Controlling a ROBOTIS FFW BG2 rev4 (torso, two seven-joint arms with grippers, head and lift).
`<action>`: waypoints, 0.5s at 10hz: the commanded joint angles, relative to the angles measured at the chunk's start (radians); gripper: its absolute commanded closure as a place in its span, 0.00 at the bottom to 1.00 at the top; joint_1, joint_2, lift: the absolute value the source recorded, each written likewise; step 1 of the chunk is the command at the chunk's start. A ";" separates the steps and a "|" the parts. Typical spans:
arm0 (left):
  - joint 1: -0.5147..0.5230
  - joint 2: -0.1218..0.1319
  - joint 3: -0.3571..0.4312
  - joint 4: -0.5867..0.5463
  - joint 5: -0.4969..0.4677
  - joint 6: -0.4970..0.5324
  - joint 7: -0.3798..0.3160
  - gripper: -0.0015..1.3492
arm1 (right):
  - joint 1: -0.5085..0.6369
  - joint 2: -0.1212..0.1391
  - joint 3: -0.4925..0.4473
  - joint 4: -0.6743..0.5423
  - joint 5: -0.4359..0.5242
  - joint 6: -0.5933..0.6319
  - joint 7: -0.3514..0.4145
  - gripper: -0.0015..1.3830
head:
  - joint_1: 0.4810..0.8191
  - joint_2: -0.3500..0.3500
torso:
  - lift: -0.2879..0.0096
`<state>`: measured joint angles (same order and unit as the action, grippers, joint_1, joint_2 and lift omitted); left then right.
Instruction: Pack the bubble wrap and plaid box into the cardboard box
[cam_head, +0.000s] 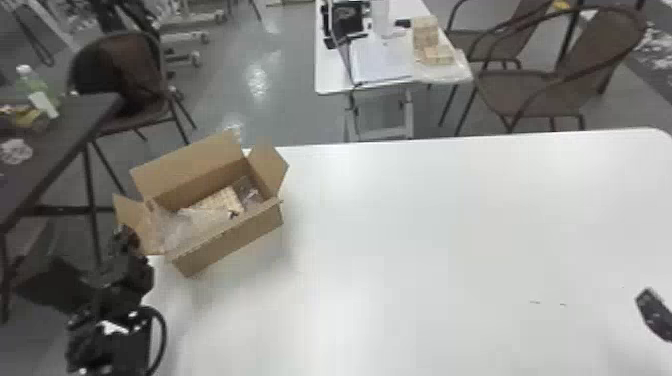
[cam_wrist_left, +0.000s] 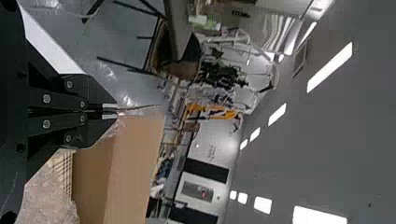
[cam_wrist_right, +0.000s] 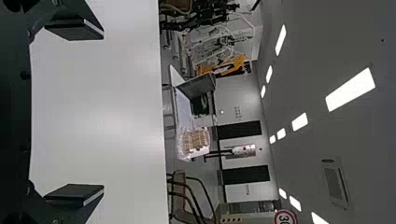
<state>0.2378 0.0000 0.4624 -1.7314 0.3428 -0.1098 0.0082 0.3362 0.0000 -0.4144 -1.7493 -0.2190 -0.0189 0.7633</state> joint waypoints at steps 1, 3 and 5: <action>0.008 -0.003 0.001 0.007 -0.018 -0.053 0.059 0.89 | -0.011 0.001 0.002 0.010 -0.002 0.007 0.004 0.10 | 0.63 0.83 | 0.56; 0.028 -0.003 -0.027 0.015 -0.025 -0.085 0.144 0.89 | -0.019 0.001 0.006 0.016 -0.003 0.013 0.008 0.10 | 0.63 0.88 | 0.56; 0.049 -0.003 -0.080 0.035 -0.028 -0.126 0.279 0.86 | -0.023 0.001 0.009 0.022 -0.003 0.016 0.013 0.10 | 0.63 0.89 | 0.56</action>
<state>0.2818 0.0000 0.3985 -1.7063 0.3110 -0.2219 0.2779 0.3142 0.0000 -0.4054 -1.7283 -0.2234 -0.0038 0.7760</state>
